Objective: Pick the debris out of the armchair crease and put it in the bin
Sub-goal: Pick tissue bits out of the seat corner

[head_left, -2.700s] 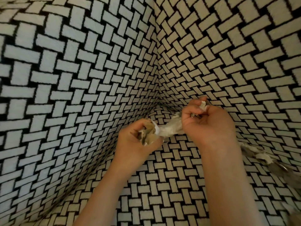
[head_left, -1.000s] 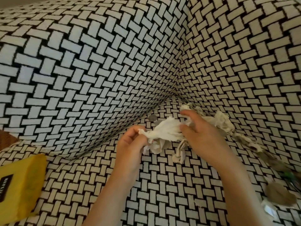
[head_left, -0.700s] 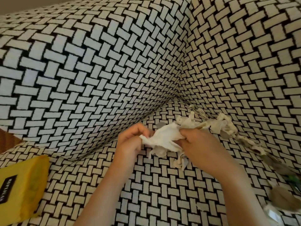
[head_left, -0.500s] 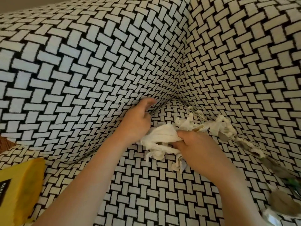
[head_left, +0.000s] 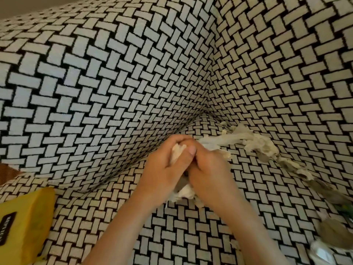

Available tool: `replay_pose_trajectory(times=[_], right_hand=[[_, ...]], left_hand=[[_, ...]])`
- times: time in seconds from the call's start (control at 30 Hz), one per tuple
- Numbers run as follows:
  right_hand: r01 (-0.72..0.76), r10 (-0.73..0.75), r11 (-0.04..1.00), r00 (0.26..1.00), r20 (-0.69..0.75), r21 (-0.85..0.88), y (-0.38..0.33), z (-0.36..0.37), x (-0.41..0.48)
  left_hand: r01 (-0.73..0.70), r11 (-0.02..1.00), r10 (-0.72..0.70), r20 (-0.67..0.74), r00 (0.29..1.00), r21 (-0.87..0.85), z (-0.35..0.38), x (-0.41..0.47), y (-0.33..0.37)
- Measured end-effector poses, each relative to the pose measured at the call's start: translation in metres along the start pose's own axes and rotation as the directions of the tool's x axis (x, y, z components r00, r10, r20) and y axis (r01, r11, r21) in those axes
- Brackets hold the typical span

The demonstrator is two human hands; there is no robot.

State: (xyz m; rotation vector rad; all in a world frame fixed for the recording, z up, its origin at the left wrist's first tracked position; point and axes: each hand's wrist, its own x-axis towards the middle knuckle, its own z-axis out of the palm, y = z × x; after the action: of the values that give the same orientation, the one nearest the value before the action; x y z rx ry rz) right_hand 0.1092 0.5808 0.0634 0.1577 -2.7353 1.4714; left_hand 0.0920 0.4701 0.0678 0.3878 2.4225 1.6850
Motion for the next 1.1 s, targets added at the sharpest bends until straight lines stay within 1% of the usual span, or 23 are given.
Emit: replay_pose_trajectory(times=[0.03,0.13,0.2,0.27,0.37,0.4,0.47,0.53,0.6,0.67,0.7,0.77,0.8,0.83,0.87,0.9,0.93,0.97,1.0,1.03,1.1], right_hand=[[-0.038,0.037,0.995,0.999,0.011,0.091,0.000,-0.003,0.000],[-0.054,0.040,0.976,0.997,0.069,0.212,-0.002,-0.005,0.001],[-0.052,0.015,0.955,0.992,0.127,0.292,-0.005,-0.005,0.000],[-0.086,0.038,0.931,0.989,0.141,0.354,-0.006,-0.012,0.001],[-0.134,0.130,0.932,0.991,0.036,0.336,0.001,-0.023,0.004],[-0.166,0.165,0.936,0.986,0.031,0.310,0.003,-0.025,0.004],[-0.248,0.233,0.920,0.969,0.088,0.302,0.004,-0.026,0.005],[-0.305,0.256,0.902,0.948,0.190,0.306,0.006,-0.025,0.006],[-0.302,0.236,0.920,0.936,0.260,0.251,0.009,-0.024,0.006],[-0.270,0.213,0.947,0.933,0.289,0.174,0.012,-0.022,0.006],[-0.254,0.209,0.958,0.937,0.281,0.132,0.014,-0.022,0.006],[-0.208,0.191,0.977,0.950,0.246,0.046,0.017,-0.020,0.005],[-0.182,0.175,0.983,0.957,0.231,0.013,0.017,-0.020,0.004],[-0.161,0.161,0.987,0.962,0.220,-0.015,0.018,-0.020,0.004],[-0.141,0.147,0.989,0.966,0.213,-0.039,0.018,-0.020,0.005],[-0.125,0.135,0.990,0.968,0.209,-0.062,0.017,-0.020,0.005],[-0.110,0.125,0.991,0.971,0.205,-0.082,0.017,-0.020,0.005],[-0.097,0.116,0.990,0.972,0.203,-0.101,0.016,-0.021,0.005],[-0.084,0.107,0.990,0.974,0.200,-0.116,0.016,-0.021,0.005],[-0.074,0.098,0.989,0.976,0.197,-0.125,0.014,-0.021,0.004],[-0.050,0.079,0.987,0.977,0.196,-0.150,0.013,-0.021,0.003]], left_hand=[[0.005,1.000,-0.006,-0.045,0.999,-0.030,0.003,-0.004,0.001],[0.017,0.993,-0.035,-0.146,0.989,-0.120,0.004,-0.009,0.005],[0.054,0.973,-0.103,-0.215,0.971,-0.224,0.000,-0.008,0.010],[0.099,0.945,-0.190,-0.279,0.941,-0.311,-0.008,-0.006,0.012],[0.131,0.913,-0.270,-0.331,0.904,-0.385,-0.020,-0.004,0.007],[0.135,0.901,-0.285,-0.328,0.901,-0.411,-0.023,-0.005,0.005],[0.144,0.900,-0.291,-0.320,0.902,-0.412,-0.027,-0.006,0.001],[0.159,0.926,-0.273,-0.316,0.909,-0.342,-0.030,-0.008,-0.005],[0.156,0.931,-0.261,-0.301,0.917,-0.330,-0.031,-0.009,-0.011],[0.136,0.945,-0.228,-0.298,0.927,-0.299,-0.031,-0.012,-0.014],[0.123,0.957,-0.202,-0.296,0.934,-0.263,-0.030,-0.013,-0.013],[0.105,0.988,-0.130,-0.250,0.960,-0.111,-0.029,-0.017,-0.014],[0.094,0.996,-0.092,-0.189,0.978,0.002,-0.028,-0.019,-0.013],[0.084,0.988,-0.073,-0.089,0.993,0.129,-0.027,-0.021,-0.010],[0.073,0.951,-0.085,0.027,0.996,0.300,-0.026,-0.025,-0.010],[0.034,0.866,-0.112,0.126,0.986,0.498,-0.025,-0.029,-0.013],[-0.030,0.742,-0.129,0.186,0.974,0.670,-0.024,-0.033,-0.016],[-0.087,0.622,-0.121,0.205,0.971,0.778,-0.024,-0.035,-0.020],[-0.115,0.555,-0.097,0.201,0.975,0.824,-0.023,-0.037,-0.021],[-0.099,0.529,-0.095,0.175,0.980,0.843,-0.021,-0.039,-0.025],[-0.072,0.583,-0.004,0.092,0.996,0.809,-0.017,-0.041,-0.036]])
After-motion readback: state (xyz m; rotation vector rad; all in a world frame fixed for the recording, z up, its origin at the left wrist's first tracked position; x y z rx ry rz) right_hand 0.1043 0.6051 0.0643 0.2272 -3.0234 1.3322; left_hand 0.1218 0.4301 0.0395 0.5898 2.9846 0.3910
